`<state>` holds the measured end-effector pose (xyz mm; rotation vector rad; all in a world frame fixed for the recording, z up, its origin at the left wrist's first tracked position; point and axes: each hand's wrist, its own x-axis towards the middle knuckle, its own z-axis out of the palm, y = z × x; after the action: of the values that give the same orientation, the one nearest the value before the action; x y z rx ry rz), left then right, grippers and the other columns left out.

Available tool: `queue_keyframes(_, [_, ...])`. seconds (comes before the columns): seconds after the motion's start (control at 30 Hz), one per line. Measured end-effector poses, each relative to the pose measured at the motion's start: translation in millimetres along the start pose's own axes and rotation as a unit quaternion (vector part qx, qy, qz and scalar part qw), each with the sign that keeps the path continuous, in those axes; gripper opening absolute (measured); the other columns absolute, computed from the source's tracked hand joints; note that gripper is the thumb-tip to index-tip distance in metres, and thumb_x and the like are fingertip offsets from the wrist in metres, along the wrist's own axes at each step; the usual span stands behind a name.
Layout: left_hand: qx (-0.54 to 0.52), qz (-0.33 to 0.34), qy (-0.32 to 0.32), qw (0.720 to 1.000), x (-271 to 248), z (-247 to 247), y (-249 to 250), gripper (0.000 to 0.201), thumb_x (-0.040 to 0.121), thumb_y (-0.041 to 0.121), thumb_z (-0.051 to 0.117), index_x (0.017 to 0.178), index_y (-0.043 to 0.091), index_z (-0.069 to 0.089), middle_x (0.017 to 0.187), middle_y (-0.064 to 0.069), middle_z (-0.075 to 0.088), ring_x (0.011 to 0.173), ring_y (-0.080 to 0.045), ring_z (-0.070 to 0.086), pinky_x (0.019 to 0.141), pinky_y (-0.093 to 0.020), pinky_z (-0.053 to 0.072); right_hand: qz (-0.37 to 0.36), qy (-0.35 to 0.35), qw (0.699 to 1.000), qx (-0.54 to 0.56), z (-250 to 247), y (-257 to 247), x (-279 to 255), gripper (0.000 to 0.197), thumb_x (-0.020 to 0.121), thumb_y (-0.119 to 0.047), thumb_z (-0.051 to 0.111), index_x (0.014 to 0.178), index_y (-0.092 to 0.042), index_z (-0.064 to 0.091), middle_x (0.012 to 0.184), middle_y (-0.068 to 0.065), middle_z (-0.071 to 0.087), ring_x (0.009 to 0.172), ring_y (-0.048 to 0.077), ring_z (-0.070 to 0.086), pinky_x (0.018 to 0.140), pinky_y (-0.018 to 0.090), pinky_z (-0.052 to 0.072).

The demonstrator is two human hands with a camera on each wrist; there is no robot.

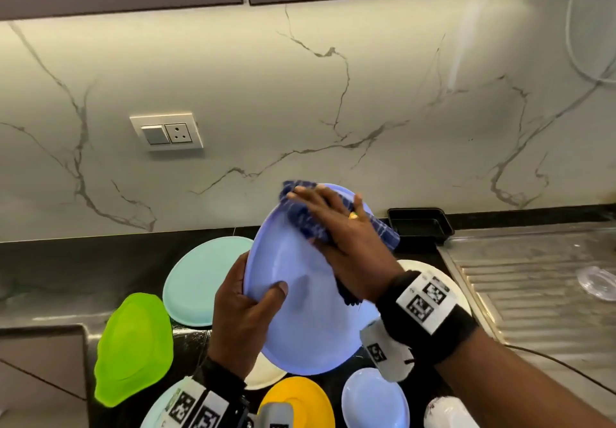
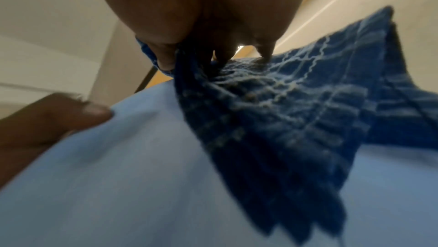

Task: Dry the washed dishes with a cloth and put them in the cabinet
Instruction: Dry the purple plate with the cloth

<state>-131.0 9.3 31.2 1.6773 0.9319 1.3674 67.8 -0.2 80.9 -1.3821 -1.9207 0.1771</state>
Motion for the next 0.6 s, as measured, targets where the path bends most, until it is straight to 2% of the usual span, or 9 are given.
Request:
queue_keyframes(0.07, [-0.002, 0.006, -0.002, 1.000, -2, 0, 5, 0.036, 0.065, 0.049, 0.067, 0.098, 0.063, 0.063, 0.096, 0.024, 0.068, 0.088, -0.005, 0.065, 0.070, -0.015, 0.053, 0.112, 0.048, 0.988, 0.091, -9, 16, 5, 0.047, 0.094, -0.031, 0.043, 0.139, -0.045, 0.043, 0.145, -0.021, 0.046, 0.137, 0.003, 0.039, 0.121, 0.048, 0.004])
queue_keyframes(0.1, [-0.001, 0.009, -0.002, 1.000, -3, 0, 7, 0.036, 0.065, 0.049, 0.067, 0.097, 0.065, 0.062, 0.097, 0.024, 0.068, 0.088, -0.006, 0.065, 0.069, -0.016, 0.053, 0.165, 0.078, 0.975, 0.130, -13, 22, 5, 0.040, 0.093, -0.037, 0.044, 0.132, -0.041, 0.052, 0.133, -0.015, 0.058, 0.123, 0.006, 0.052, 0.118, 0.048, 0.018])
queue_keyframes(0.17, [0.016, 0.023, -0.008, 1.000, -2, 0, 9, 0.037, 0.066, 0.049, 0.065, 0.098, 0.067, 0.060, 0.097, 0.022, 0.067, 0.087, -0.005, 0.064, 0.069, -0.015, 0.052, 0.219, 0.123, 0.953, 0.170, -16, 26, 3, 0.034, 0.091, -0.044, 0.045, 0.120, -0.037, 0.061, 0.106, -0.008, 0.069, 0.093, 0.009, 0.059, 0.091, 0.038, 0.044])
queue_keyframes(0.23, [0.048, 0.041, -0.022, 0.998, 1, 0, 11, 0.037, 0.066, 0.049, 0.064, 0.098, 0.067, 0.058, 0.097, 0.024, 0.066, 0.086, -0.001, 0.062, 0.068, -0.014, 0.050, 0.213, 0.132, 0.955, 0.162, -14, 20, -1, 0.034, 0.090, -0.043, 0.047, 0.122, -0.040, 0.059, 0.105, -0.008, 0.070, 0.090, 0.010, 0.061, 0.080, 0.028, 0.044])
queue_keyframes(0.3, [0.071, 0.045, -0.034, 0.996, 5, 2, 11, 0.031, 0.066, 0.049, 0.062, 0.096, 0.057, 0.061, 0.095, 0.030, 0.066, 0.084, 0.006, 0.061, 0.067, -0.008, 0.046, 0.137, 0.122, 0.975, 0.123, -10, 3, -2, 0.040, 0.093, -0.036, 0.048, 0.133, -0.044, 0.050, 0.130, -0.016, 0.060, 0.115, 0.005, 0.057, 0.094, 0.020, 0.041])
queue_keyframes(0.33, [0.080, 0.044, -0.035, 0.995, 7, 3, 11, 0.030, 0.065, 0.049, 0.061, 0.095, 0.053, 0.060, 0.091, 0.032, 0.066, 0.083, 0.011, 0.060, 0.068, -0.004, 0.043, 0.076, 0.109, 0.986, 0.099, -7, -6, -2, 0.047, 0.096, -0.029, 0.049, 0.140, -0.044, 0.044, 0.139, -0.019, 0.049, 0.130, 0.000, 0.047, 0.106, 0.018, 0.034])
queue_keyframes(0.43, [0.093, 0.047, -0.014, 0.994, 9, 4, 14, 0.042, 0.065, 0.048, 0.059, 0.107, 0.051, 0.051, 0.095, 0.031, 0.063, 0.088, 0.020, 0.057, 0.074, 0.001, 0.040, -0.049, 0.036, 0.997, 0.048, 4, -26, -5, 0.047, 0.100, -0.016, 0.049, 0.146, -0.026, 0.044, 0.154, -0.015, 0.035, 0.149, -0.001, 0.015, 0.124, 0.032, 0.011])
queue_keyframes(0.5, [0.090, 0.051, -0.006, 0.995, 10, 3, 16, 0.046, 0.067, 0.049, 0.060, 0.112, 0.051, 0.049, 0.105, 0.029, 0.060, 0.092, 0.021, 0.056, 0.077, 0.001, 0.040, -0.083, 0.006, 0.996, 0.017, 3, -26, -5, 0.046, 0.101, -0.014, 0.048, 0.146, -0.022, 0.046, 0.159, -0.010, 0.033, 0.152, 0.008, 0.013, 0.125, 0.040, 0.010])
queue_keyframes(0.6, [0.079, 0.039, -0.007, 0.996, 9, 0, 19, 0.037, 0.066, 0.051, 0.061, 0.103, 0.052, 0.056, 0.091, 0.023, 0.066, 0.087, 0.009, 0.061, 0.072, -0.003, 0.044, -0.058, -0.001, 0.998, 0.039, -7, -10, 0, 0.055, 0.099, -0.014, 0.045, 0.151, -0.029, 0.037, 0.159, -0.021, 0.026, 0.150, 0.001, 0.012, 0.123, 0.042, 0.001])
